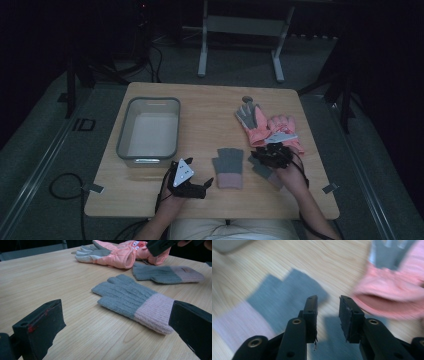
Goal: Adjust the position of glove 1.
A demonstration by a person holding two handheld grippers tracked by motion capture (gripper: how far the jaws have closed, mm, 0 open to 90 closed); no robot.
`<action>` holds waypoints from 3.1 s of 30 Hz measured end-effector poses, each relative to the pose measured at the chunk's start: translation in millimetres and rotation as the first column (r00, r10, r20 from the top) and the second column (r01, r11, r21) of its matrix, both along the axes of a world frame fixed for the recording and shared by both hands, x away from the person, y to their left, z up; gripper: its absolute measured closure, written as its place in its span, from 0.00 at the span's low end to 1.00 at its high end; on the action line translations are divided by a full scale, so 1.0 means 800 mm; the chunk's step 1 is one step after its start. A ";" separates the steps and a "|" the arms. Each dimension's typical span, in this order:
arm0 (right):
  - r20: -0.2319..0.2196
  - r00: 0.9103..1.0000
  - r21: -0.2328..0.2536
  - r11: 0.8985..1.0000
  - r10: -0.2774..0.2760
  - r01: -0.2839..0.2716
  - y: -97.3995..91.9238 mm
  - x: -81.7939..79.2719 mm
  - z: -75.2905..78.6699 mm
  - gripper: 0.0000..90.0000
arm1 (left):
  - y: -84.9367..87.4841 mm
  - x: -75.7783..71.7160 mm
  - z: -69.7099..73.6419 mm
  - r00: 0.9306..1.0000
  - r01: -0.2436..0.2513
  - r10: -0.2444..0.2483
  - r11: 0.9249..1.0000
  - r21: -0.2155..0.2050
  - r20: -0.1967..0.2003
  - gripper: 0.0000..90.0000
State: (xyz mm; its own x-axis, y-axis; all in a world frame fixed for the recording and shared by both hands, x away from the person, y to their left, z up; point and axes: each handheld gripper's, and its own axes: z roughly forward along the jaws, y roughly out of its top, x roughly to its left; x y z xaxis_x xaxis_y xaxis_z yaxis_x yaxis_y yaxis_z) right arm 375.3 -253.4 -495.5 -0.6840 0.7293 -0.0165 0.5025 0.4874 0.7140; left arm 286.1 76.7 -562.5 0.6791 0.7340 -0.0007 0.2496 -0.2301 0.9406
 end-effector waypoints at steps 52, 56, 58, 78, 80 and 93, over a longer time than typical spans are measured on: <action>0.001 0.942 0.086 0.939 -0.335 0.333 -0.008 -0.061 0.040 0.95 | 0.001 -0.001 0.000 1.000 -0.007 0.007 1.000 -0.009 0.006 0.00; -0.009 0.906 0.094 0.901 -0.424 0.423 -0.003 -0.063 0.023 0.95 | 0.001 -0.001 0.000 1.000 -0.007 0.007 1.000 -0.006 0.008 0.00; -0.032 0.890 0.096 0.885 -0.455 0.456 -0.004 -0.061 0.011 0.95 | 0.001 -0.001 0.000 1.000 -0.005 0.005 1.000 -0.006 0.008 0.00; -0.110 0.830 0.084 0.827 -0.546 0.556 0.003 -0.049 -0.065 0.92 | 0.000 -0.002 0.000 1.000 -0.004 0.004 1.000 -0.002 0.012 0.00; -0.104 0.831 0.087 0.827 -0.546 0.555 0.003 -0.049 -0.066 0.90 | 0.000 -0.002 0.000 1.000 -0.004 0.004 1.000 -0.002 0.012 0.00; -0.040 0.955 0.033 0.955 -0.294 0.295 -0.023 -0.038 -0.033 0.79 | 0.000 -0.002 0.000 1.000 -0.004 0.004 1.000 0.001 0.013 0.00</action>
State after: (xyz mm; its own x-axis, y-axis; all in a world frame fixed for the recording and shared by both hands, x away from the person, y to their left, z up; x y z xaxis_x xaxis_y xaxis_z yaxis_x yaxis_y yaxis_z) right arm 344.9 -272.1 -521.6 -0.4386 0.8980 0.0354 0.6442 0.2867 0.7091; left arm 284.8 76.8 -562.6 0.6758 0.7370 0.0089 0.2379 -0.2296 0.9438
